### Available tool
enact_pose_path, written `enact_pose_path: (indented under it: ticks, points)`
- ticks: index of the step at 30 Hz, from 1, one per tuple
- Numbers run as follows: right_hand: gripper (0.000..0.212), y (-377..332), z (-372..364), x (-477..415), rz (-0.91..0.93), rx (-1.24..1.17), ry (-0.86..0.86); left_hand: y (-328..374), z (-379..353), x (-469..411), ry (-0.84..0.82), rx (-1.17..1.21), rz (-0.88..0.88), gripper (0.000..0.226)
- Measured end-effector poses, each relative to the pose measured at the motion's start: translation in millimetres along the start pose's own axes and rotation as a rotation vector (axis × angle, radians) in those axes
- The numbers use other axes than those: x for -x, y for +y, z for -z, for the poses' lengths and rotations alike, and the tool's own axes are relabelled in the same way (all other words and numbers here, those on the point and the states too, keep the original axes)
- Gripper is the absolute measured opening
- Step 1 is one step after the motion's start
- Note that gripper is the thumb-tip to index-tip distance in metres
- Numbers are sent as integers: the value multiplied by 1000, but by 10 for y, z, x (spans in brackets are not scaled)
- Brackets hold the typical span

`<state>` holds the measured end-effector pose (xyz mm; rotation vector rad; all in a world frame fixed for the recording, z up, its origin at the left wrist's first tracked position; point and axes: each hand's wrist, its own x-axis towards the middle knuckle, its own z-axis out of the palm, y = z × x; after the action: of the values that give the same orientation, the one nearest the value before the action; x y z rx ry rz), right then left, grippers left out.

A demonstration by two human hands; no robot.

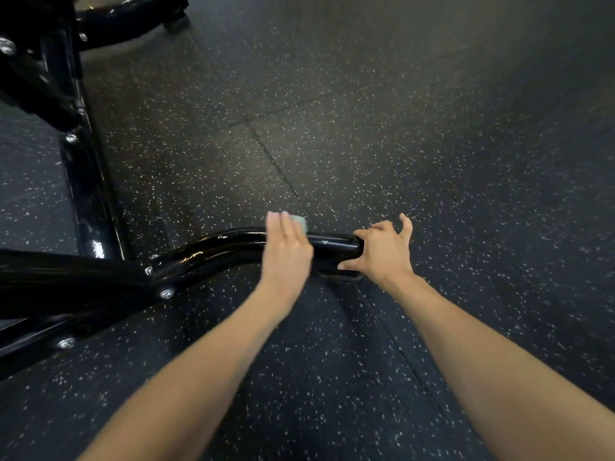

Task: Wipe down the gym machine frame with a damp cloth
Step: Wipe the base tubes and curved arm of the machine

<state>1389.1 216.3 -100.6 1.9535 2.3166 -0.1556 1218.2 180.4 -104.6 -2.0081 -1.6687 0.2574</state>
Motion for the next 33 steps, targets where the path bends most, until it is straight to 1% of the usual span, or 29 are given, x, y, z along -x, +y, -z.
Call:
enact_pose_path:
  ticks: [2, 3, 4, 5, 6, 8, 9, 11, 14, 15, 17, 18, 20, 22, 23, 24, 25, 27, 28, 29, 31, 32, 33]
  points:
    - [41, 2, -15, 5, 5, -21, 54, 409, 153, -63, -21, 110, -61, 48]
    - [32, 1, -16, 9, -5, -37, 71, 525, 188, -106, -4, 170, -102, 46]
    - [29, 9, -23, 18, -20, -49, 78, 541, 155, -121, 22, 191, -144, 42]
    - [34, 8, -23, 9, -25, -47, 70, 451, 89, -109, 22, 216, -168, 42]
    - [44, -3, -21, 14, -26, -40, 46, 322, -28, -53, 38, 214, -182, 42]
    - [63, -9, -24, 3, -4, -22, 18, 76, -217, 106, 90, 178, -120, 44]
    - [67, -1, -27, -8, 5, -17, 16, 18, -232, 141, 77, 179, -68, 46]
    - [65, 2, -21, -14, 9, -13, 21, 144, -162, 105, 73, 216, -17, 50]
    - [46, 2, -39, 8, -4, -37, 63, 506, -23, 17, 104, 316, -68, 51]
    - [45, 3, -48, 26, -14, -43, 69, 514, -41, 11, 131, 321, -123, 49]
    - [52, -1, -53, 32, -25, -47, 70, 251, -159, 50, 134, 307, -168, 44]
    - [58, -4, -49, 40, -31, -48, 56, 49, -251, 129, 136, 280, -130, 44]
    - [73, -27, -45, 52, -28, -38, 27, -333, -408, 290, 61, 254, 72, 56]
    - [91, -97, -28, 47, 11, 7, 13, -454, -405, 337, -31, 304, 293, 61]
    - [99, -165, -14, 35, 38, 14, 23, -378, -330, 284, -46, 338, 345, 60]
    - [103, -245, 5, 12, 69, 11, 43, -245, -241, 205, -69, 358, 328, 58]
    - [101, -321, 23, -10, 95, 4, 60, -99, -158, 138, -94, 372, 242, 58]
    - [87, -433, 55, -55, 118, -4, 67, -38, -97, 74, -120, 338, 20, 61]
    - [82, -469, 69, -63, 121, 0, 59, -161, -154, 93, -109, 303, -18, 60]
    - [80, -499, 67, -56, 132, 5, 46, -322, -253, 155, -98, 271, 0, 59]
    - [83, -543, 23, -47, 162, 0, 40, -616, -421, 293, -104, 249, 193, 54]
    - [84, -580, 13, -46, 189, 7, 33, -697, -448, 329, -144, 236, 289, 51]
    - [84, -622, 11, -46, 213, 14, 20, -688, -445, 322, -179, 219, 337, 49]
